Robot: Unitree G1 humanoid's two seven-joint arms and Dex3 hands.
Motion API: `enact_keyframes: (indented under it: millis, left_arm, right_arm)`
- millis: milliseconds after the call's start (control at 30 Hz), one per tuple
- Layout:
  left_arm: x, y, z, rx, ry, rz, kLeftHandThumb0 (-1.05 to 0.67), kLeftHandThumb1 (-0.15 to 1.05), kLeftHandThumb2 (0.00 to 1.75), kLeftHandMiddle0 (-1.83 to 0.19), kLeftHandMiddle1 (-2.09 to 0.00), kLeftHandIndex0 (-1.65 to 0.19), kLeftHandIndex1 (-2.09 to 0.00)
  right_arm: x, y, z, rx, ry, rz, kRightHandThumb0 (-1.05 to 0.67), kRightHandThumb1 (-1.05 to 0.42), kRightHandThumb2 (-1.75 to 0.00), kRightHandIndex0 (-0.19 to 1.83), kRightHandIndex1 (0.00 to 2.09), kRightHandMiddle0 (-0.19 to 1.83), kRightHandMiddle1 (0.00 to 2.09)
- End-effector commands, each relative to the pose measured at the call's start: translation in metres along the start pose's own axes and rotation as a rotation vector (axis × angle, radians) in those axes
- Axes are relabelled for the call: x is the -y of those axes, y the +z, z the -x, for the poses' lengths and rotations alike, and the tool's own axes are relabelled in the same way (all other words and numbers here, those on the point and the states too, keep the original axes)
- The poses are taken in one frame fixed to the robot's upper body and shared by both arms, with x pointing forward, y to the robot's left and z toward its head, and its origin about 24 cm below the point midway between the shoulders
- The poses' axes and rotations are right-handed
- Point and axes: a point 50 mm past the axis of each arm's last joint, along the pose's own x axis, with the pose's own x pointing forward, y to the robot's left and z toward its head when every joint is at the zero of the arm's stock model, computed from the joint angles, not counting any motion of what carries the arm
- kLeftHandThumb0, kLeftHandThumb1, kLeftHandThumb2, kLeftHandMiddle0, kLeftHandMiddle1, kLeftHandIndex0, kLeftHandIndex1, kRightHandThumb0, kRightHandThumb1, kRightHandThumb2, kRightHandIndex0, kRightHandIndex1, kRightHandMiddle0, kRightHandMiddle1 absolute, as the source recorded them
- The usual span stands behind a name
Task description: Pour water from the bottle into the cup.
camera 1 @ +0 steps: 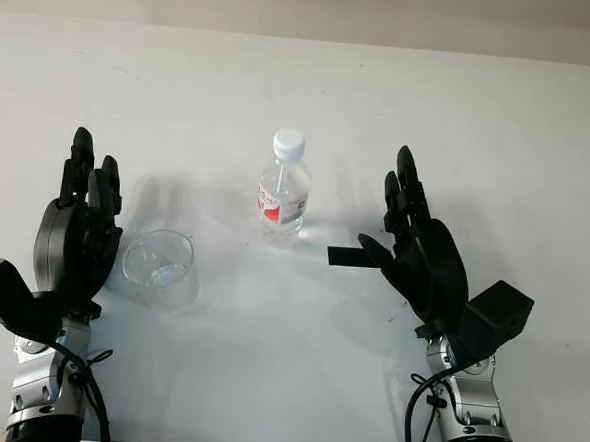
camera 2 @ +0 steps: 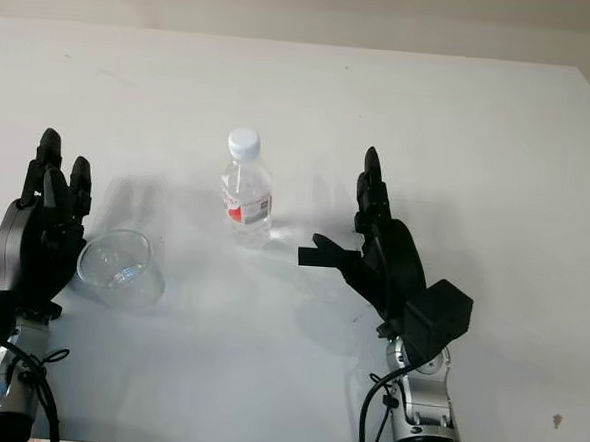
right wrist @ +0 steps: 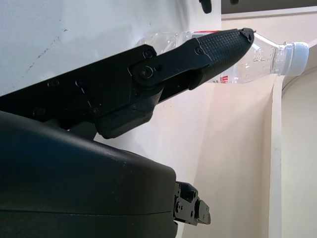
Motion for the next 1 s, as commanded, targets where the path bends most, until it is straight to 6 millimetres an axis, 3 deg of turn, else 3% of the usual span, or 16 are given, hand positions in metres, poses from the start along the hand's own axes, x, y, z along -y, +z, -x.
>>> enact_keyframes:
  millis: [0, 233, 700, 967]
  left_arm:
    - [-0.001, -0.002, 0.005, -0.007, 0.011, -0.008, -0.79, 1.05, 0.56, 0.16, -0.06, 0.17, -0.04]
    - [0.001, -0.003, -0.001, 0.011, 0.001, 0.014, -0.76, 1.05, 0.55, 0.16, -0.06, 0.17, -0.04]
    - [0.003, 0.000, -0.007, 0.040, -0.007, 0.029, -0.77, 1.05, 0.54, 0.17, -0.05, 0.17, -0.04]
    - [0.001, 0.001, -0.009, 0.040, -0.003, 0.008, -0.77, 1.05, 0.53, 0.17, -0.05, 0.17, -0.04]
  right_arm:
    - [0.002, -0.002, 0.002, 0.001, 0.002, 0.003, -0.95, -1.01, -0.05, -0.19, 0.00, -0.19, 0.00]
    - [-0.001, -0.003, -0.012, -0.013, 0.035, -0.002, -0.97, -1.00, -0.05, -0.19, 0.00, -0.19, 0.00]
    - [-0.049, 0.025, -0.080, 0.058, 0.290, -0.018, -1.02, -0.95, -0.04, -0.19, 0.00, -0.19, 0.00]
    - [-0.069, 0.022, -0.093, 0.031, 0.345, -0.052, -1.04, -0.95, -0.05, -0.19, 0.00, -0.19, 0.00]
